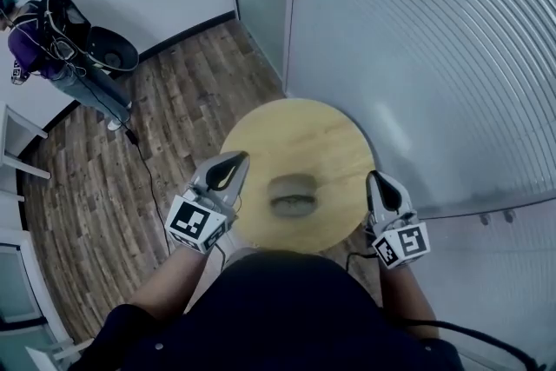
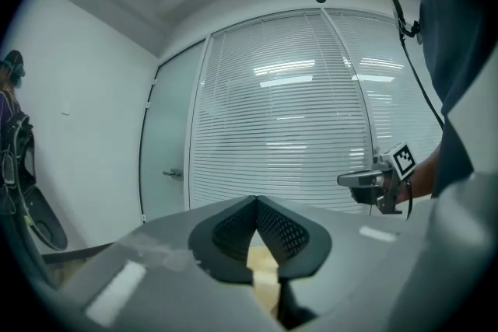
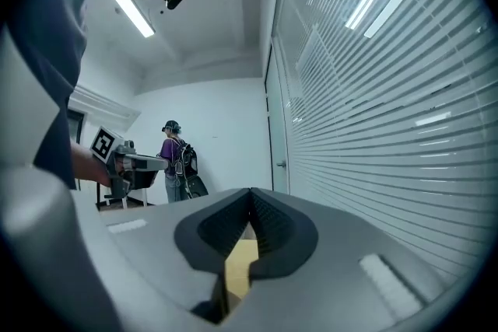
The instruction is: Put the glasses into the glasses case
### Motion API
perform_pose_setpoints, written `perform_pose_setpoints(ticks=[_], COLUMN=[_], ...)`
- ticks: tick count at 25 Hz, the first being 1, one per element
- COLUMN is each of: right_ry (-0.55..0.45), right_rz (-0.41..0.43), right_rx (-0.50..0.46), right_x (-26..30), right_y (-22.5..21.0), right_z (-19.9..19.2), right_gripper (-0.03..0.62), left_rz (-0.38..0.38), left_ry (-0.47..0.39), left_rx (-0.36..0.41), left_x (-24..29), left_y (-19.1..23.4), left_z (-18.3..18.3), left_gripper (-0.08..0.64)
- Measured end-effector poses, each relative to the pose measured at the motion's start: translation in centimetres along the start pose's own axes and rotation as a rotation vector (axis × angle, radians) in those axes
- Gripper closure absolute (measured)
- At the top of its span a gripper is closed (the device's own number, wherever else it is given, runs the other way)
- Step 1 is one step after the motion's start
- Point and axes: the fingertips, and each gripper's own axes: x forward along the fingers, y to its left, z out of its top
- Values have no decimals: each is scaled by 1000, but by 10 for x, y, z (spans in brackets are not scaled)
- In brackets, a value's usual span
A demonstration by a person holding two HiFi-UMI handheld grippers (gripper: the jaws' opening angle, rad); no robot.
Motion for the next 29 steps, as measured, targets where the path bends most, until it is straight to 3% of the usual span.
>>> perform_pose_setpoints(ticks=[5, 14, 29], right_ry=[-6, -18, 46], right_rz=[-18, -14, 41], right_rx=[7, 18, 61], right_x=[-8, -11, 2], right_y=[-3, -7, 11], right_z=[3, 0, -28], right_gripper=[583, 583, 583], left_rz=[14, 22, 45], left_ry=[-18, -8, 42], left_rx=[-26, -1, -40], left_x=[1, 4, -7], left_y=[-3, -11, -7], left_z=[6, 12, -13], left_gripper=[560, 560, 560])
